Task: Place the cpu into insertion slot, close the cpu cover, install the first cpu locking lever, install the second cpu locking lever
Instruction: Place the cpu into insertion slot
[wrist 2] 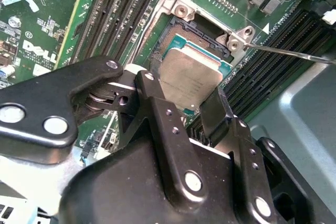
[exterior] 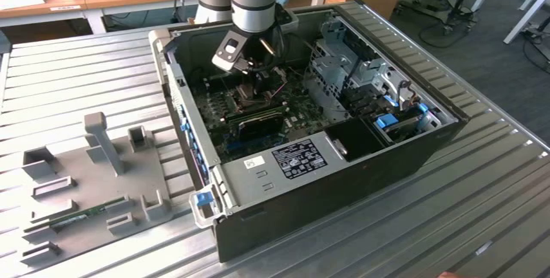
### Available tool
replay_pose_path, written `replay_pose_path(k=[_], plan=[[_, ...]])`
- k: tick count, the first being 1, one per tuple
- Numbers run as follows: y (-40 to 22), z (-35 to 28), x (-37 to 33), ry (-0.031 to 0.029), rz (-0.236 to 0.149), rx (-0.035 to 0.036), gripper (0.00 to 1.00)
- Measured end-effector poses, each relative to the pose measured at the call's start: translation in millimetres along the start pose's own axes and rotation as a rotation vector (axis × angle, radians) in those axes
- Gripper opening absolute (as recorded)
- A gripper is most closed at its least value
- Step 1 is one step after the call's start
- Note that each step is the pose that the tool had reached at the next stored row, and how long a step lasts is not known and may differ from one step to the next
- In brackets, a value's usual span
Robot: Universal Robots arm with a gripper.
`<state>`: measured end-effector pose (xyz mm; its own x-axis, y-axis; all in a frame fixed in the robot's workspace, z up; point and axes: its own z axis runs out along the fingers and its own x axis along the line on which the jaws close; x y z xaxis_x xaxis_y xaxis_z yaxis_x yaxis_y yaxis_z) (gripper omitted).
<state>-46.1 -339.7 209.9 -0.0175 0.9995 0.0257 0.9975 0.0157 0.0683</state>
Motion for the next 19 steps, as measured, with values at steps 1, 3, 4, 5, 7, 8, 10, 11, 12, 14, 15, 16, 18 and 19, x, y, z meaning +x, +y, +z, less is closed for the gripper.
replay_pose_path(k=[1, 3, 4, 5, 7, 8, 10, 11, 12, 14, 15, 16, 18, 19], plan=[[-0.3, 0.3, 0.0, 0.0001, 0.000, -0.0001, 0.54], [-1.1, 1.4, -0.2, -0.0001, 0.000, 0.0000, 0.54], [-1.3, 2.2, -0.2, -0.0001, 0.000, 0.0000, 0.54], [-1.4, 3.0, -0.3, -0.0001, 0.000, 0.0000, 0.54], [-1.6, 4.6, -0.4, -0.0002, 0.000, 0.0001, 0.54], [-1.7, 5.5, -0.5, -0.0001, 0.000, 0.0000, 0.54], [-1.8, 6.7, -0.6, -0.0001, 0.000, 0.0000, 0.54], [-1.8, 7.2, -0.6, -0.0001, 0.000, 0.0000, 0.54], [-1.9, 7.8, -0.7, -0.0001, 0.000, 0.0001, 0.54], [-1.9, 8.9, -0.8, -0.0001, 0.001, 0.0000, 0.54], [-1.9, 9.4, -0.8, -0.0002, 0.002, 0.0000, 0.54], [-2.0, 9.7, -0.9, -0.0004, 0.002, 0.0001, 0.54], [-2.0, 10.2, -0.9, -0.0004, 0.003, 0.0000, 0.54], [-2.0, 10.6, -0.9, -0.0005, 0.005, -0.0001, 0.54]])
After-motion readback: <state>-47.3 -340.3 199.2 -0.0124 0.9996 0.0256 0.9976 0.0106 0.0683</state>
